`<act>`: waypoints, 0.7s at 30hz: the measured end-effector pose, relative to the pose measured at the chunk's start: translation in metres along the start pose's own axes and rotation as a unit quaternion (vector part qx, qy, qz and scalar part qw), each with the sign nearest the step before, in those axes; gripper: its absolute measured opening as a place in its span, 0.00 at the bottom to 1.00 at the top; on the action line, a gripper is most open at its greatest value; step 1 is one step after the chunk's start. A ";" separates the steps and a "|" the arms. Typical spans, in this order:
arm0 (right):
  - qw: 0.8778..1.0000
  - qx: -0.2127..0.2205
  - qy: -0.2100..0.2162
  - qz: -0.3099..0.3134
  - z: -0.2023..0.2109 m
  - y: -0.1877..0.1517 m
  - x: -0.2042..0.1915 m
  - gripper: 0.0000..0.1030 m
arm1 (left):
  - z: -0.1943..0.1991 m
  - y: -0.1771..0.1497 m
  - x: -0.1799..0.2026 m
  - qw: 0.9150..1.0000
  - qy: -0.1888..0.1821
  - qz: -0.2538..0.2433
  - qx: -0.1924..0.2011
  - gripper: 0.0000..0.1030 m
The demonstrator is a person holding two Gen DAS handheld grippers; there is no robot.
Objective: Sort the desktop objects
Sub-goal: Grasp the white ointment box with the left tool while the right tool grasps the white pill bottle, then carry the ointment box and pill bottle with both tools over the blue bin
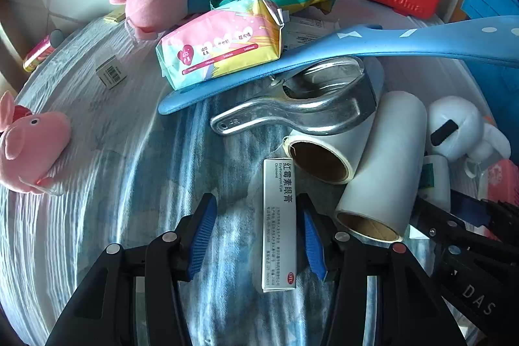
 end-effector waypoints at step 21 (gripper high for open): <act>1.000 0.018 0.008 0.008 0.039 -0.040 0.015 0.33 | 0.071 -0.034 0.008 0.999 0.014 -0.008 0.051 0.17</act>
Point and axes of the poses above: each gripper's, at about its wrist camera, not at the fingertips, and z roughly against the way its jaws point, x to its right, y to its top, the point moved 7 cm from there along -z, roughly the way its jaws point, and after that the axes turned 6 degrees about -z, right-handed, at the moved point
